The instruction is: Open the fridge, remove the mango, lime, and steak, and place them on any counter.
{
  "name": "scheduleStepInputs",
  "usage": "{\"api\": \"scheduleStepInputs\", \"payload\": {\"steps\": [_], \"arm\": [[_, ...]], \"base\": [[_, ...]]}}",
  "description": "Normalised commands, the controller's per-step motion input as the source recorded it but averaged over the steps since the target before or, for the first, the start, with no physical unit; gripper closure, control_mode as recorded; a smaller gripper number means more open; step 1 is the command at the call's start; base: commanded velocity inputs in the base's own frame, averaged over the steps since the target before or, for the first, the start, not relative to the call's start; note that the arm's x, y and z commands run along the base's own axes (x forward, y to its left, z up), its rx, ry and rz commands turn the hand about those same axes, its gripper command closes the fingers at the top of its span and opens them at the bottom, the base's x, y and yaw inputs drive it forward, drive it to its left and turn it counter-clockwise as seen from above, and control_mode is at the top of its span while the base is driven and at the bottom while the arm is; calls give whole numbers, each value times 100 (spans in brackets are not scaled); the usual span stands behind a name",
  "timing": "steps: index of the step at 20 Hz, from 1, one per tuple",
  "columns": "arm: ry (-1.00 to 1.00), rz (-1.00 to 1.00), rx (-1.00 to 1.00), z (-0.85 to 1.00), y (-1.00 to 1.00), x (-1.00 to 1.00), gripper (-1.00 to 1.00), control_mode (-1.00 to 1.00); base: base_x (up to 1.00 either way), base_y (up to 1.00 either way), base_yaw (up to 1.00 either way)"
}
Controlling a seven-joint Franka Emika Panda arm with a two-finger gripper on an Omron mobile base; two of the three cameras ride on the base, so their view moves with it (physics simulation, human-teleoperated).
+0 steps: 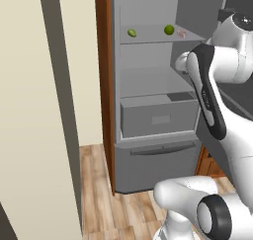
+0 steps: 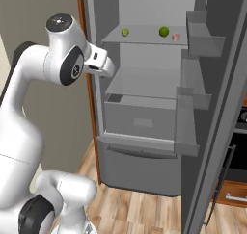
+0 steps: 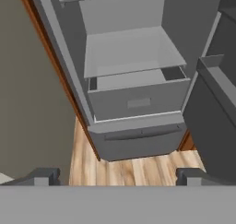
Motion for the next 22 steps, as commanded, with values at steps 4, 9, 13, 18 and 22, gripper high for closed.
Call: {"api": "scheduleStepInputs", "payload": {"steps": [4,9,13,18,22], "arm": [[1,0,-3,0,5,-10,-100,100],[0,0,0,0,0,0,-100,100],[0,0,0,0,0,0,-100,100],[0,0,0,0,0,0,-100,100],[0,0,0,0,0,0,-100,100]], "base": [[-5,0,-6],[-7,0,-34],[0,0,-49],[22,18,-26],[52,40,-2]]}}
